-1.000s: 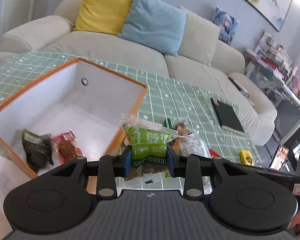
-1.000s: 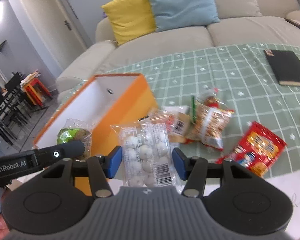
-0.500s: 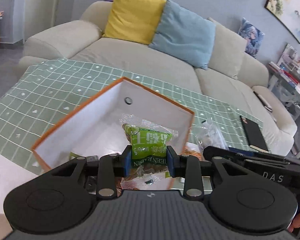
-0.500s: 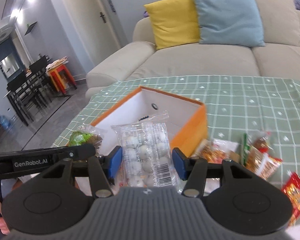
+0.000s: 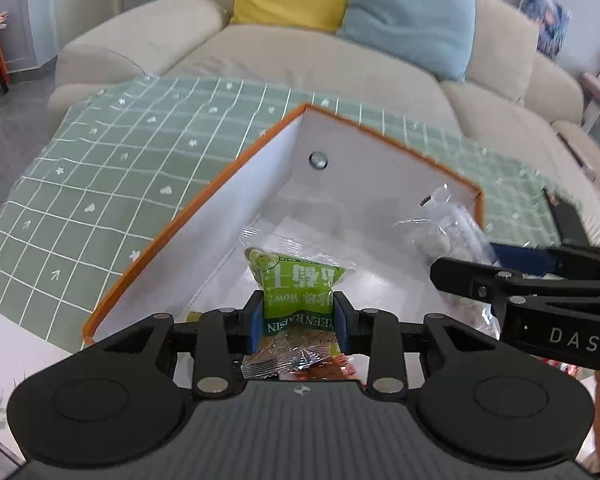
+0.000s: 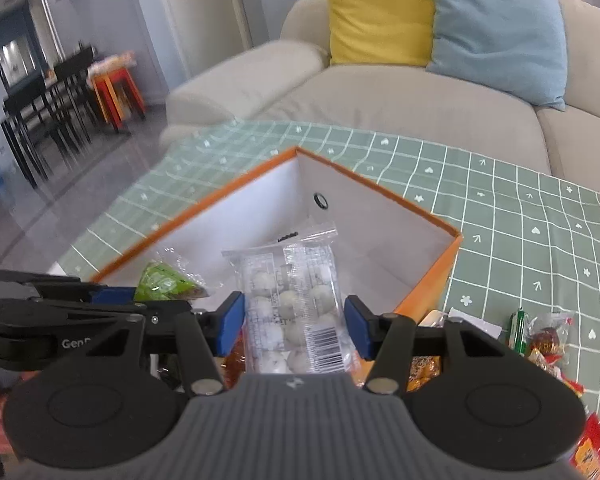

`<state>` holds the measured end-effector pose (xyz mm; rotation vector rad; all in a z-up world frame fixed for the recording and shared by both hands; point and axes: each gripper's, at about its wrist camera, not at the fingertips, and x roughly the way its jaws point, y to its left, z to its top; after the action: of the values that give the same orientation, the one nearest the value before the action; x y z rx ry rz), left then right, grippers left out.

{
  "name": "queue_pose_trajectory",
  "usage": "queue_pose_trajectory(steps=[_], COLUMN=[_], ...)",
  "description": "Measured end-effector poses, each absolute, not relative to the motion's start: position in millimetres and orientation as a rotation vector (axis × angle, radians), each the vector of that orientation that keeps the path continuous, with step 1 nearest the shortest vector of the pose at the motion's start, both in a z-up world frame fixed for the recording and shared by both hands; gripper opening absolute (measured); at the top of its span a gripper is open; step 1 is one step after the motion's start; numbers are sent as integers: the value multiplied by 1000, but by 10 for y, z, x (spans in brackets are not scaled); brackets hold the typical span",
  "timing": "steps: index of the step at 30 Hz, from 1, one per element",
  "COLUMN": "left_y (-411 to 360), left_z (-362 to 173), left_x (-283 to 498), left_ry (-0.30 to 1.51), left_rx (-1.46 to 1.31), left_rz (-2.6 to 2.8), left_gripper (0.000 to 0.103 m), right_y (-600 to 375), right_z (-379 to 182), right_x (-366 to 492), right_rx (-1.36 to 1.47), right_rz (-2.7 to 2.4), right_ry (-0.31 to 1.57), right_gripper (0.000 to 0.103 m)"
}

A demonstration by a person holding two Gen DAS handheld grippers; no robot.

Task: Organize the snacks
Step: 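Carry the green bag and candy tray over the orange box and lower them, then open both tools to drop the snacks in the box and withdraw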

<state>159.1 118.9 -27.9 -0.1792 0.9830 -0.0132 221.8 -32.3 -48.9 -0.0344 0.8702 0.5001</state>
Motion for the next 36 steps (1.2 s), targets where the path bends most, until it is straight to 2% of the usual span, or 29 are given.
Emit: queue_pose_trajectory(steps=[12, 24, 36], left_y=[1171, 1261, 1283], left_z=[-596, -784, -797], left_x=[1815, 1910, 1909], left_ry=[1065, 1143, 1155], left_rx=[-43, -9, 11], left_rz=[-21, -24, -16], left_gripper=[39, 39, 39], right_y=[77, 243, 282], right_z=[-771, -1046, -1050], right_x=[2481, 2611, 2625], right_rx=[-256, -312, -329], right_rz=[509, 532, 525], right_ry=[921, 1022, 1039], right_gripper=[50, 50, 50])
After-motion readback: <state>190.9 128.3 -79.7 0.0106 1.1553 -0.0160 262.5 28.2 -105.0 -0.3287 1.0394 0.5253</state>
